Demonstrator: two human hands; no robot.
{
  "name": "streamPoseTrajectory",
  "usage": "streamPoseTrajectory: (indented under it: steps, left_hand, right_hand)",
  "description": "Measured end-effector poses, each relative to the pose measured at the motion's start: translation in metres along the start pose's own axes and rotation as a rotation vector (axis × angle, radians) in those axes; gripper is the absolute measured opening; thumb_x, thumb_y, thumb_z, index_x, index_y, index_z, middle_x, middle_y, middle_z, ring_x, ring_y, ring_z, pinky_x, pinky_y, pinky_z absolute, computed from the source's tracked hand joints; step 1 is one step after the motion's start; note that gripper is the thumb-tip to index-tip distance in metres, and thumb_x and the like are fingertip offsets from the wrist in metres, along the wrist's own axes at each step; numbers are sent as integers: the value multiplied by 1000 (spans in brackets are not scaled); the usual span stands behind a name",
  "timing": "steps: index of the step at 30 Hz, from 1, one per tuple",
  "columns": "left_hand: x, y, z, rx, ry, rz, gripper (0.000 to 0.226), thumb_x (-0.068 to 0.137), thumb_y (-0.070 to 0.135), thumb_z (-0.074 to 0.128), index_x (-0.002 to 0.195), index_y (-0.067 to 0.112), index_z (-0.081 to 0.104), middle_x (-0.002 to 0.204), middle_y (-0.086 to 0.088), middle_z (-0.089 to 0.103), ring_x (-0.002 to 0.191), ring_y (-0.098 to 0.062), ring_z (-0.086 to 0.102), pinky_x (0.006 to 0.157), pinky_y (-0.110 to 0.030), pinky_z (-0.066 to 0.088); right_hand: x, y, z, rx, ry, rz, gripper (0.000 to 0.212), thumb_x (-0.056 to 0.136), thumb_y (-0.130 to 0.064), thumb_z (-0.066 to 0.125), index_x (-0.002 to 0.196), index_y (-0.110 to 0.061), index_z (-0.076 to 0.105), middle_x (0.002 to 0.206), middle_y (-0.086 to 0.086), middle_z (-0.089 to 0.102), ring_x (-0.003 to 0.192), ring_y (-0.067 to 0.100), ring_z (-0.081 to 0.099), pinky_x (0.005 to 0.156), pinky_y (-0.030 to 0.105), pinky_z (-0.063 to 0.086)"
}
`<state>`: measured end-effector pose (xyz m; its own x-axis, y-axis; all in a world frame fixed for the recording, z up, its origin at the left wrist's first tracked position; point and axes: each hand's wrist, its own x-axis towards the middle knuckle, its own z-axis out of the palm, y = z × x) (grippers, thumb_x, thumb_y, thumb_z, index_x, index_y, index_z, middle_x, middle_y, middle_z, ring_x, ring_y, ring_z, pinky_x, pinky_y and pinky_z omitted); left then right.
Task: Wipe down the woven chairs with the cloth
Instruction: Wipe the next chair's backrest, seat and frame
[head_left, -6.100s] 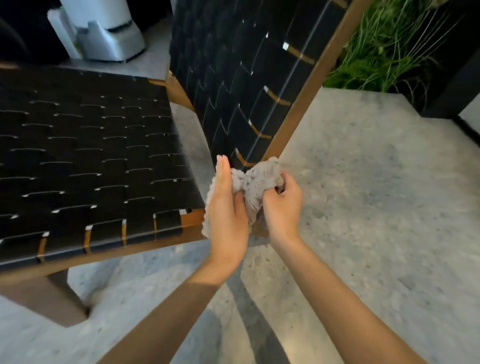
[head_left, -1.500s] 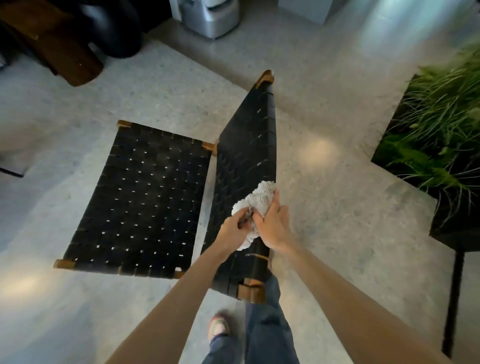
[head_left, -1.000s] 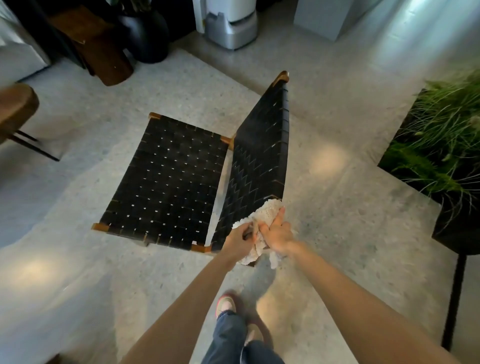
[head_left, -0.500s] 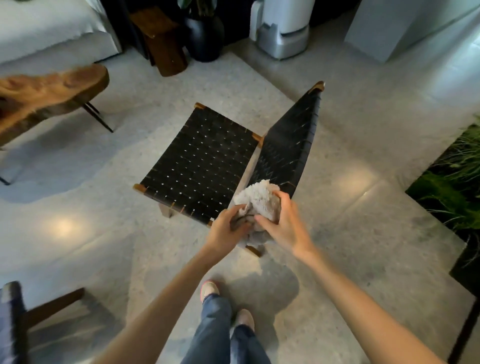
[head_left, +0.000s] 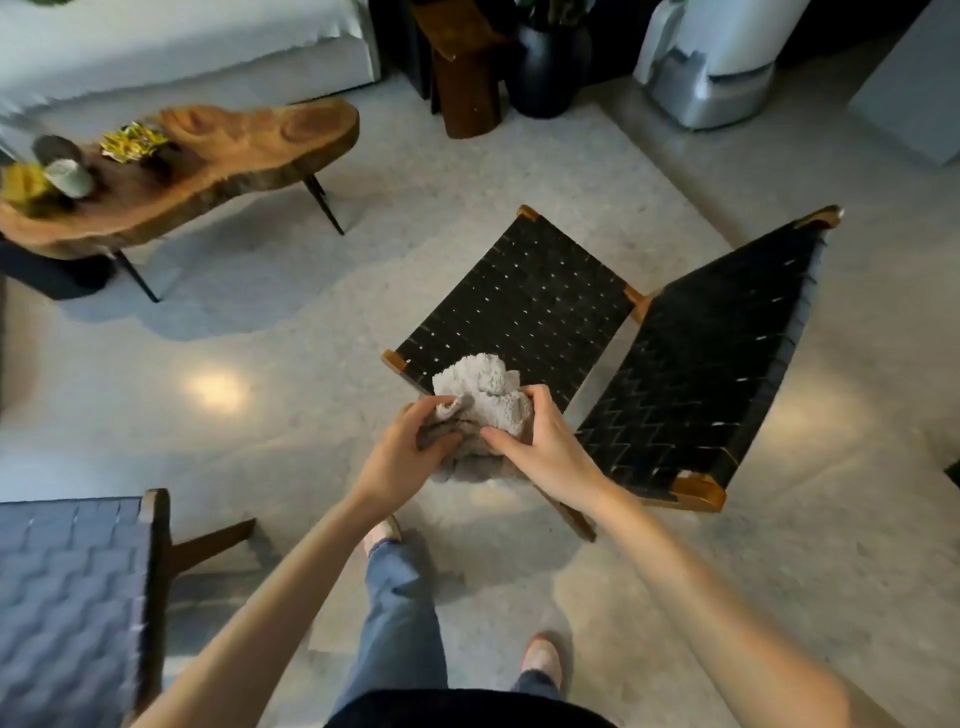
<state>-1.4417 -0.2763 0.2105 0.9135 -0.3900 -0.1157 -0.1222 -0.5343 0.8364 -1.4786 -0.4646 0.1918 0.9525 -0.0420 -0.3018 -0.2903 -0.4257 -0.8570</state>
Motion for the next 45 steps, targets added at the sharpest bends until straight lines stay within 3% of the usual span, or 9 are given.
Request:
streamPoseTrajectory:
  steps: [2, 7, 9, 17, 19, 23, 31, 37, 45]
  left_hand:
    - [20, -23, -30, 7, 11, -41, 31, 87, 2, 63, 115, 12, 58, 109, -11, 60, 101, -25, 58, 89, -36, 47]
    - [82, -71, -110, 66, -11, -87, 33, 86, 1, 64, 117, 12, 59, 107, -10, 58, 98, -24, 58, 81, -22, 42]
    - [109, -82, -142, 98, -31, -93, 36, 85, 1, 65, 120, 6, 58, 107, -14, 58, 98, -27, 58, 84, -27, 45]
    - [224, -97, -234, 140, -95, 24, 33, 87, 12, 66, 119, 8, 58, 104, -14, 57, 92, -26, 57, 80, -31, 46]
    - [258, -105, -246, 152, -111, 63, 33, 87, 13, 66, 118, 7, 58, 101, -13, 58, 89, -25, 57, 76, -23, 44]
    - [334, -118, -263, 251, -189, 138, 37, 90, 21, 63, 125, 11, 55, 99, 0, 50, 84, -14, 49, 67, -4, 35]
    - [495, -103, -295, 426, -445, 306, 30, 92, 24, 57, 119, 11, 55, 90, 3, 44, 87, -25, 55, 63, -17, 27]
    - [581, -86, -298, 409, -598, 417, 36, 95, 22, 53, 130, 14, 50, 114, -8, 53, 103, -22, 55, 79, -12, 34]
    - [658, -72, -238, 398, -953, 586, 30, 92, 20, 58, 122, 17, 56, 105, 6, 49, 90, -4, 46, 70, 4, 35]
  right_hand:
    - [34, -17, 22, -7, -25, 7, 47, 84, -49, 65, 115, -37, 31, 129, -2, 45, 108, 6, 48, 85, 23, 42]
    - [116, -71, 72, 48, -30, 39, 46, 86, -40, 67, 118, -31, 36, 129, 1, 45, 113, 11, 51, 98, 35, 47]
    - [146, -94, 85, 74, -19, 44, 46, 86, -37, 68, 120, -28, 38, 128, 1, 46, 113, 11, 52, 97, 34, 47]
    - [258, -158, 98, 175, 25, 45, 55, 86, -40, 67, 129, -25, 37, 132, 2, 46, 118, 13, 52, 100, 42, 48]
    - [290, -163, 96, 183, 44, 52, 56, 85, -42, 67, 129, -26, 36, 133, 2, 46, 118, 12, 52, 99, 41, 48]
    - [355, -166, 94, 193, 76, 98, 53, 85, -44, 66, 125, -30, 35, 132, 2, 47, 116, 12, 54, 99, 39, 49]
    - [466, -186, 70, 253, 310, 225, 49, 85, -40, 67, 121, -26, 38, 122, -6, 56, 107, 3, 58, 85, 19, 51]
    - [510, -208, 48, 327, 474, 284, 66, 78, -49, 65, 129, -18, 35, 127, -4, 52, 112, 10, 56, 93, 29, 51]
    - [510, -185, 55, 535, 770, 557, 53, 83, -46, 67, 120, -32, 32, 108, -25, 45, 94, -2, 55, 60, 5, 47]
